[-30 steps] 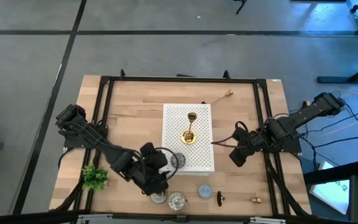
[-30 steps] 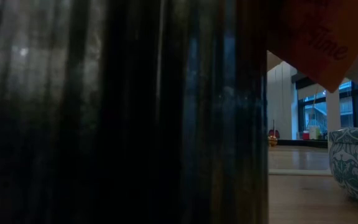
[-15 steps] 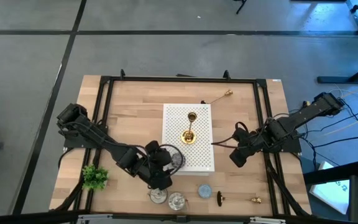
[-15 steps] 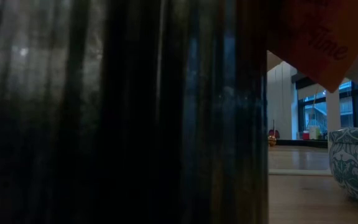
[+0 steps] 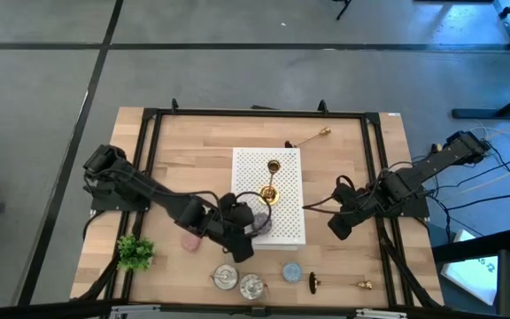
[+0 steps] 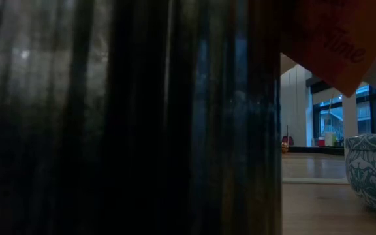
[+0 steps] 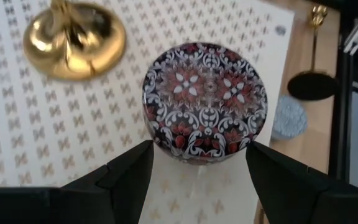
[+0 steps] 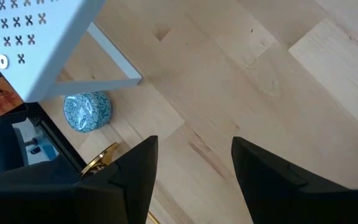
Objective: Pick & Place candle stick holders
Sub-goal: Put the red patterned scented candle on the shelf, then put the top gold candle holder on the shelf aligned with the other gold candle holder
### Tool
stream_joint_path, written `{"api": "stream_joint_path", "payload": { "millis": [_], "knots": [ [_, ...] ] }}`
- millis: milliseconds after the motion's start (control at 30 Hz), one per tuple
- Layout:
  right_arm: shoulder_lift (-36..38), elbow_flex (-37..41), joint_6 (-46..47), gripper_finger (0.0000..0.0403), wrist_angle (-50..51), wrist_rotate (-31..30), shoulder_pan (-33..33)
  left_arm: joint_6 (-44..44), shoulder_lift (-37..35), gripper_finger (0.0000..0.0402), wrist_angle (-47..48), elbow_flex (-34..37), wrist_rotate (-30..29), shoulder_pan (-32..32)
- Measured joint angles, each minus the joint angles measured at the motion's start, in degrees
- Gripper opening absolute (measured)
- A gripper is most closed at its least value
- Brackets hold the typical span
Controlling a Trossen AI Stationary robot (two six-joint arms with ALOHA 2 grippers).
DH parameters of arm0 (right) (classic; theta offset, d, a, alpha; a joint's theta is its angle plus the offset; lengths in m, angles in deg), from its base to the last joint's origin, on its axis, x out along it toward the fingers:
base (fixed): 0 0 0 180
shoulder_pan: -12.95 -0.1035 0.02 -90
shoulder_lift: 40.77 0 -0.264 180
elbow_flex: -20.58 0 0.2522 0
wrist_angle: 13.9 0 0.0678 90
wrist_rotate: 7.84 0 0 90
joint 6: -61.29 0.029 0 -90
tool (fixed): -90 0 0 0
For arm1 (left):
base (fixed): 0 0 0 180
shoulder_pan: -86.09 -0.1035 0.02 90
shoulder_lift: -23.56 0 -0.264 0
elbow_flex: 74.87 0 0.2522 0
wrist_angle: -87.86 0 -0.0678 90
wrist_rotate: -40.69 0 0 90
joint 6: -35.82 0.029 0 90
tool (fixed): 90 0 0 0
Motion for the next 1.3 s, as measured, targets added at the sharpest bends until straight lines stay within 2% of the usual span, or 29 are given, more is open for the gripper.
{"api": "stream_joint_path", "payload": {
  "millis": [433, 933, 1167, 1300],
  "knots": [
    [0.00, 0.02, -0.03, 0.0209, 0.00, -0.59, 0.00, 2.93, 0.00, 0.0253, -4.05, 0.00, 2.33, -1.60],
    [0.00, 0.02, -0.17, 0.0209, -0.02, -1.47, 0.00, 0.73, -0.33, 0.0253, -2.84, -0.04, 1.22, -0.84],
    [1.46, 0.04, -0.38, 0.0209, -0.12, -2.73, 0.00, -2.71, -0.40, 0.0253, 1.38, -0.04, 1.91, -0.38],
    [4.32, 0.04, -0.46, 0.0209, -1.53, -4.65, 0.03, -6.47, -2.31, 0.0253, 6.03, -0.04, 4.45, -0.38]
  ]
}}
